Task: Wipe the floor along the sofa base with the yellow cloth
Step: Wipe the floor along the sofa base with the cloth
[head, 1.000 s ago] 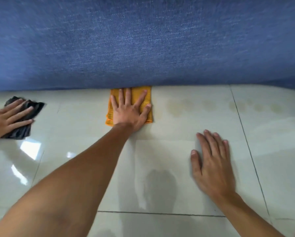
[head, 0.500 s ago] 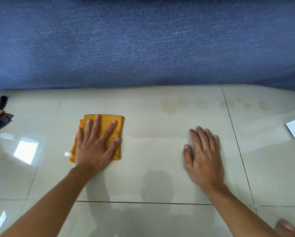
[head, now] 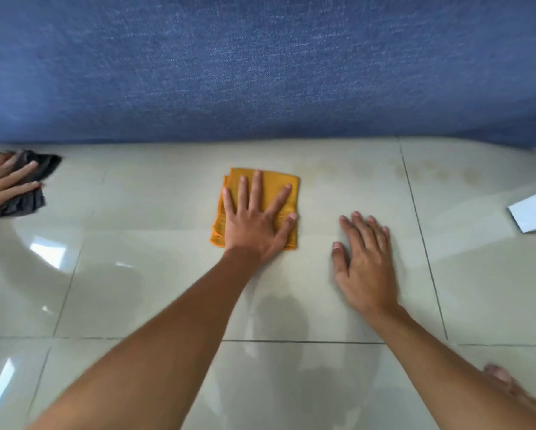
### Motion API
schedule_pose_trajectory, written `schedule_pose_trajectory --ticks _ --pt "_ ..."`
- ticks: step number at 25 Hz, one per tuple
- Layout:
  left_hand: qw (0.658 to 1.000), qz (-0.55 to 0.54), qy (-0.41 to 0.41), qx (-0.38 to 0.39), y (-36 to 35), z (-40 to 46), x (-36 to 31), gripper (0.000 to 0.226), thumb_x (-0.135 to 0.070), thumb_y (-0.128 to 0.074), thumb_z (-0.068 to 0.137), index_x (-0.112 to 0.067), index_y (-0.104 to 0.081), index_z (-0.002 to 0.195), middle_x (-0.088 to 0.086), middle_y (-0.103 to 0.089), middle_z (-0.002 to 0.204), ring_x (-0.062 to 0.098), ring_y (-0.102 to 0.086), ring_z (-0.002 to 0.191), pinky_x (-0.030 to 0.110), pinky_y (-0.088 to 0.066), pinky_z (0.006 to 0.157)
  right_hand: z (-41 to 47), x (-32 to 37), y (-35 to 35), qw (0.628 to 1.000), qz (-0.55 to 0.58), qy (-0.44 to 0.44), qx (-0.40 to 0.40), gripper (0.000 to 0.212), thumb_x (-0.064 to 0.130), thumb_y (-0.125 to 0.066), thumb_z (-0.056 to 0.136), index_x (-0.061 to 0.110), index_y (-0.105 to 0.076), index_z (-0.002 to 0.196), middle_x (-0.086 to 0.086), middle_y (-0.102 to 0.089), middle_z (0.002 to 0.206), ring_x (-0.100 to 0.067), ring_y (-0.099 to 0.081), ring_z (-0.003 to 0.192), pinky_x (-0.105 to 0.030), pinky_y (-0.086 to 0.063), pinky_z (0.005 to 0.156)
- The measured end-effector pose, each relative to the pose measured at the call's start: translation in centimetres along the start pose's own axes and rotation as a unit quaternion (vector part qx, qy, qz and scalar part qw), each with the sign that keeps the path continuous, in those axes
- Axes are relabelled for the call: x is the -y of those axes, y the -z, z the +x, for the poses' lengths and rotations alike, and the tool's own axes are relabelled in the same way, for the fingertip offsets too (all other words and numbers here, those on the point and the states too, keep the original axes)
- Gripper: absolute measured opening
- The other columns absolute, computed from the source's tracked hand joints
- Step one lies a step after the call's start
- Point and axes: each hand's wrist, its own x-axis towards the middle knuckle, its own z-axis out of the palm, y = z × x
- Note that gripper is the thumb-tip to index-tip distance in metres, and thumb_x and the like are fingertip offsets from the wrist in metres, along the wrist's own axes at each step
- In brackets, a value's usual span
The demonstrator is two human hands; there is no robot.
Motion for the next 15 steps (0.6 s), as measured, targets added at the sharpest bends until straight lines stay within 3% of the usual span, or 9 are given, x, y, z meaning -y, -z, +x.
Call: schedule_pose_trajectory --ticks 4,7,15 --pt "0.999 -0.012 -0.044 0.000 -0.8 -8.6 -2.1 0.063 -0.069 -0.023 0.091 -0.051 -0.013 0.151 0.008 -0.001 0.166 0.035 -0.002 0.151 0.062 -0.004 0.117 0.9 -0.1 1.4 0.994 0.009 -0.030 0.109 0.051 0.020 -0.043 0.098 0.017 -0.040 0.149 -0.006 -0.030 0.161 -0.027 -0.021 0.151 -0.046 -0.010 0.125" --pt "1.000 -0.004 -0.016 -0.008 -0.8 -12.1 1.7 0.063 -0.071 -0.024 0.090 -0.054 -0.012 0.150 0.006 -0.002 0.166 0.033 -0.003 0.152 0.060 -0.005 0.119 0.5 0.1 1.6 0.991 -0.005 -0.032 0.134 0.054 0.026 -0.038 0.100 0.020 -0.029 0.153 -0.003 -0.019 0.165 -0.024 -0.012 0.153 -0.044 -0.004 0.126" --pt "0.994 0.014 0.112 -0.017 0.3 -13.3 15.4 0.063 -0.075 -0.017 0.087 -0.058 -0.006 0.148 0.006 -0.006 0.166 0.034 -0.008 0.151 0.057 -0.009 0.120 -0.3 0.5 -0.2 0.999 0.009 -0.032 0.036 0.052 0.021 -0.043 0.095 0.012 -0.044 0.146 -0.012 -0.037 0.157 -0.034 -0.026 0.149 -0.051 -0.013 0.124"
